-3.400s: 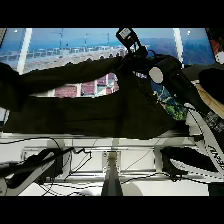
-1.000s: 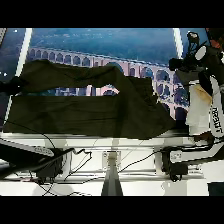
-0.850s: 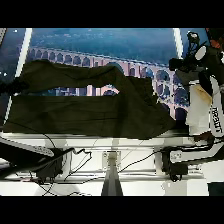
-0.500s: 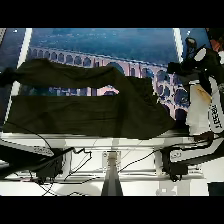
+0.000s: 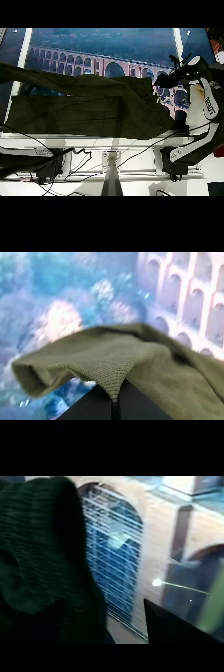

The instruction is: Fold the clothes and pants, and hang the long-sleeved shirts on hangers.

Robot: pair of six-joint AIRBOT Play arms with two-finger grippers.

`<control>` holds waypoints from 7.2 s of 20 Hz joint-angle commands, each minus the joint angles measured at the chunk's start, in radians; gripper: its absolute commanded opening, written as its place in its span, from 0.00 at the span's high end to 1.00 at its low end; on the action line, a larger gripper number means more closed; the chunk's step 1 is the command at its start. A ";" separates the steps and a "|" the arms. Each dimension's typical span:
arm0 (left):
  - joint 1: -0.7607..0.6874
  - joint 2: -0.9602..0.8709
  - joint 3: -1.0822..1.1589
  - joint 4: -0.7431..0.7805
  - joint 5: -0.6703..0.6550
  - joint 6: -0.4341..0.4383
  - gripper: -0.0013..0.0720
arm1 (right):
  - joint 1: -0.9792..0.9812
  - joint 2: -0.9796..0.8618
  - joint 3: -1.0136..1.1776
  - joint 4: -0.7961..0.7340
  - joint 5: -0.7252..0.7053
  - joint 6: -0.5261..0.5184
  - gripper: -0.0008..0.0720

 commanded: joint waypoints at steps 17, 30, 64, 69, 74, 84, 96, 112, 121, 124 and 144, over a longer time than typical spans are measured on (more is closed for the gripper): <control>-0.002 0.003 0.018 0.037 0.136 -0.102 0.96 | 0.071 -0.041 0.211 -0.056 -0.461 -0.005 0.94; -0.002 -0.238 -0.006 0.246 -0.204 -0.162 0.95 | 0.071 -0.042 0.228 -0.122 -0.680 0.098 0.94; -0.132 0.292 -0.254 -0.072 -0.178 -0.056 0.95 | 0.034 1.053 -0.865 -0.400 -0.431 0.621 0.92; -0.110 0.286 -0.369 -0.068 -0.102 -0.117 0.91 | 0.035 1.110 -1.117 -0.294 -0.816 0.873 0.21; -0.079 0.271 -0.369 0.046 -0.063 -0.253 0.62 | 0.034 0.893 -1.098 -0.222 -1.091 0.877 0.11; 0.244 0.423 -0.605 0.392 -0.195 -0.409 0.62 | 0.034 0.596 -0.855 -0.229 -1.122 0.866 0.18; 0.673 0.530 -1.029 0.306 0.049 -0.333 0.08 | 0.035 0.596 -0.854 -0.251 -1.101 0.866 0.94; 0.629 0.399 -1.000 0.039 0.097 -0.186 0.95 | 0.035 0.659 -0.854 -0.282 -0.958 0.637 0.95; 0.629 0.446 -0.758 0.039 0.021 -0.153 0.95 | 0.034 1.081 -0.854 -0.575 -0.467 0.611 0.95; 0.622 0.443 -0.758 0.035 0.025 -0.153 0.95 | 0.034 1.244 -0.854 -0.612 -0.307 0.615 0.95; -0.152 -0.065 -0.120 0.253 0.255 -0.532 0.96 | 0.035 0.659 -0.449 -0.579 -0.719 0.790 0.95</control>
